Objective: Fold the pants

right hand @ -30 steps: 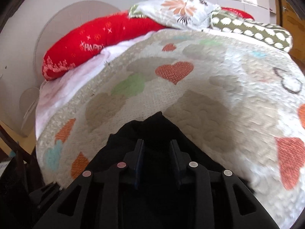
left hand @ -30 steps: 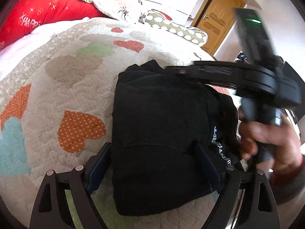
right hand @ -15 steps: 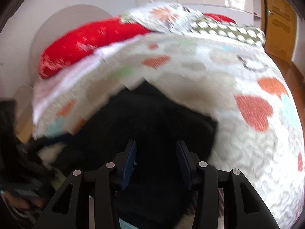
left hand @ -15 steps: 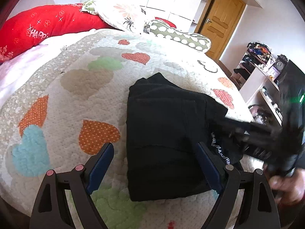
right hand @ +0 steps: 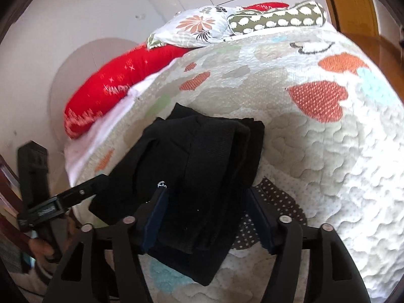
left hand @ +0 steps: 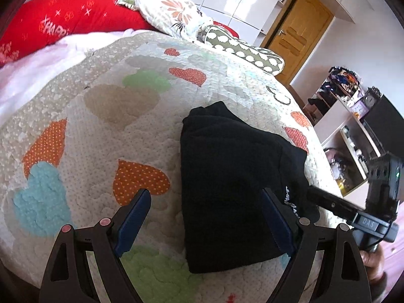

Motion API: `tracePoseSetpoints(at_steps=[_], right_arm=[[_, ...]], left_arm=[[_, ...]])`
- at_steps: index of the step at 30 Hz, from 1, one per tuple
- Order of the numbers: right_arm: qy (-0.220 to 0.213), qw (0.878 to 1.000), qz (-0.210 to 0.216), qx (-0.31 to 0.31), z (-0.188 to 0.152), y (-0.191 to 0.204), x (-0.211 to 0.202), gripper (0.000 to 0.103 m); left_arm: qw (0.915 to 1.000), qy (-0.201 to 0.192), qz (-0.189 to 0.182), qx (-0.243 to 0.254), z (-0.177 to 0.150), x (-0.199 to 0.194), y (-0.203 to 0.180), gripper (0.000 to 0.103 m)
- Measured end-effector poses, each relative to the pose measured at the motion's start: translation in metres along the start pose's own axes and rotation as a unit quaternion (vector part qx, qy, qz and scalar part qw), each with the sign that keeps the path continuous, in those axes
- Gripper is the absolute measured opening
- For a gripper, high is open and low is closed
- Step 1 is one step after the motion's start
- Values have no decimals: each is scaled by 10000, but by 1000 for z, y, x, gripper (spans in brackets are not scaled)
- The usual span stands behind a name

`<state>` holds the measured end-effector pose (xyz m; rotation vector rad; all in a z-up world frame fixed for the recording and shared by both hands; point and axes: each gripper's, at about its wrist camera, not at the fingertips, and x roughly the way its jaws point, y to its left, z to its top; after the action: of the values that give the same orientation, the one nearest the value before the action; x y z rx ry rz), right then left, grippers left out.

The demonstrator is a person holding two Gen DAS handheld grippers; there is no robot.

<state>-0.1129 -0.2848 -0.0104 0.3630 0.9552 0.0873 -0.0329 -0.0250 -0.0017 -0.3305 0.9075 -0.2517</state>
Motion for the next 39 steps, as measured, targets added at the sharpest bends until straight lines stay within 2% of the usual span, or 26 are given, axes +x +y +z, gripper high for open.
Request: tracePoseSetpoints(at_steps=[5, 8, 12, 13, 15, 16, 19, 20, 23, 27, 30, 32, 34, 35, 36, 37, 39], right_arm=[[258, 9993, 186, 215, -1, -11, 19, 72], [150, 9986, 404, 302, 2, -15, 26, 74], [4, 9976, 610, 318, 8, -16, 36, 74], [-75, 9972, 636, 389, 9, -17, 38, 71], [-137, 9971, 624, 419, 10, -15, 42, 62], [-132, 9975, 603, 349, 10, -11, 43, 55], [-152, 9971, 668, 327, 13, -8, 40, 40], [-156, 9968, 706, 338, 16, -8, 38, 37], [-251, 9967, 750, 187, 29, 2, 30, 36], [-534, 9960, 720, 3, 63, 14, 25, 36], [-621, 9966, 533, -133, 89, 17, 33, 37], [-592, 9976, 352, -105, 108, 12, 50, 41], [-432, 9990, -63, -120, 116, 5, 70, 45], [-256, 9987, -434, -124, 117, 0, 84, 45], [-44, 9969, -770, -137, 116, -4, 97, 47], [60, 9963, -846, -135, 112, -8, 105, 53], [-95, 9968, -785, -134, 105, -10, 98, 56]], left_arm=[[9987, 299, -305, -259, 12, 23, 15, 88], [9977, 450, -359, -366, 17, 40, 20, 90], [9954, 504, -702, -409, 24, 57, 18, 90], [9943, 544, -819, -407, 25, 62, 17, 90], [9927, 630, -971, -327, 25, 72, 13, 79], [9937, 641, -892, -215, 26, 75, 9, 69], [9948, 591, -827, -10, 33, 76, 3, 51], [9950, 577, -819, 32, 34, 74, 2, 45], [9946, 424, -936, 163, 52, 64, -2, 38], [9952, 25, -950, 219, 86, 57, -3, 38], [9958, -86, -848, 322, 108, 68, -2, 39], [9971, 28, -702, 282, 121, 92, 2, 45], [9985, 268, -417, 237, 125, 118, 6, 46], [9985, 496, -67, 215, 125, 135, 12, 53], [9978, 620, 111, 203, 122, 144, 14, 62], [9977, 618, 222, 158, 121, 148, 17, 74], [9988, 428, 198, 119, 116, 141, 23, 77]])
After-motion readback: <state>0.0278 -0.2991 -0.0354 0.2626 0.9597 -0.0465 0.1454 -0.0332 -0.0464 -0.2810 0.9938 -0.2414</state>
